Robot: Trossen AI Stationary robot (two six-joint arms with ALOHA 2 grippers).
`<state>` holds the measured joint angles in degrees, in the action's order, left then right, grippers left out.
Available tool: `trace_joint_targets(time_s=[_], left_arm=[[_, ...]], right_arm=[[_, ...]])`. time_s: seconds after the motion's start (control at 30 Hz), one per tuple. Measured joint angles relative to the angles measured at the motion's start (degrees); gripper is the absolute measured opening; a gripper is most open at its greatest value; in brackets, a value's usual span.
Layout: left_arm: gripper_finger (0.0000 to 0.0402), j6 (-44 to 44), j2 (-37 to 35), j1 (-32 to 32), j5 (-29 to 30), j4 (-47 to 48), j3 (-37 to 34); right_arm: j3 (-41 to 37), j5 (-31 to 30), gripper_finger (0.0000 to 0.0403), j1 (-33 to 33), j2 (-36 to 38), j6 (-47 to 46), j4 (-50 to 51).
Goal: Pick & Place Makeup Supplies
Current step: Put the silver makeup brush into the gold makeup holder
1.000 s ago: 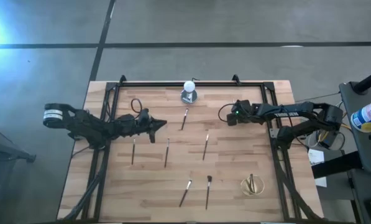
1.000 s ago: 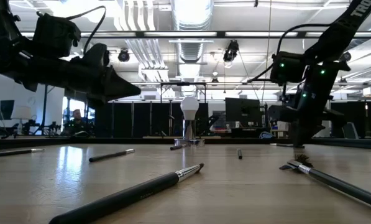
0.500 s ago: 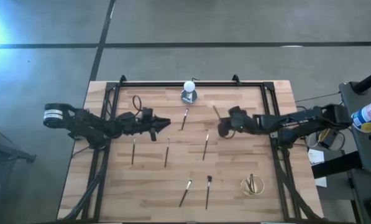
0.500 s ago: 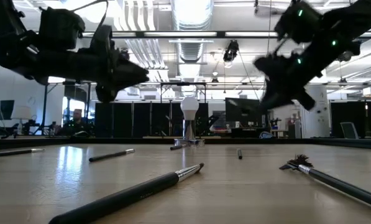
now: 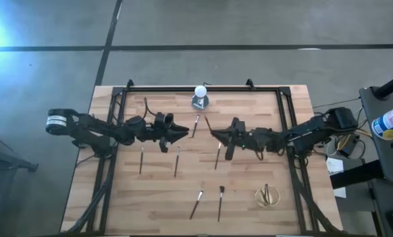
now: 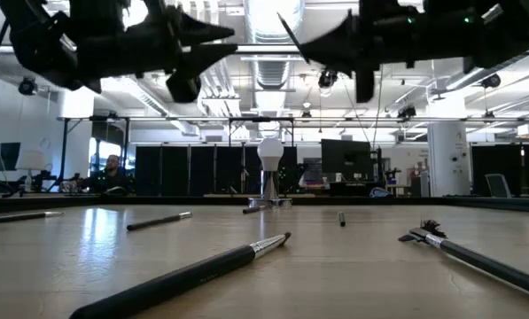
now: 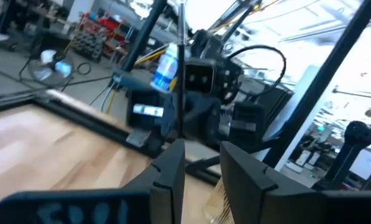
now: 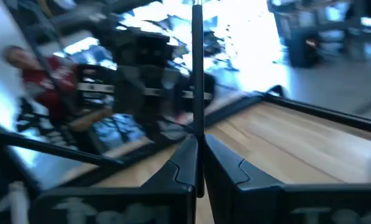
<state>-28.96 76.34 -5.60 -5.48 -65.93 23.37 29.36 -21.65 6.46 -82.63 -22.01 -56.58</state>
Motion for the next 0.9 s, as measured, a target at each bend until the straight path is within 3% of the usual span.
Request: trace_joint_targets(time_s=[0.17, 0.43, 0.73, 0.9], left_arm=[[0.0094, 1.4, 0.0, 1.0, 0.1, 0.6, 2.7], [0.0094, 3.4, 0.0, 2.8, 0.1, 2.9, 4.9], [0.0092, 6.0, 0.0, 3.5, -1.5, 1.9, 5.1], [0.0056, 6.4, 0.1, 3.5, -1.5, 1.5, 5.1]], right_arm=[[5.9, 5.0, 0.0013, 0.1, -6.5, 1.1, -2.8], [13.8, 8.2, 0.0013, 0.4, -12.7, 3.5, -2.6], [15.1, 8.3, 0.0013, 0.4, -13.5, 3.6, -2.4], [15.1, 8.3, 0.0013, 0.4, -13.5, 3.6, -2.4]])
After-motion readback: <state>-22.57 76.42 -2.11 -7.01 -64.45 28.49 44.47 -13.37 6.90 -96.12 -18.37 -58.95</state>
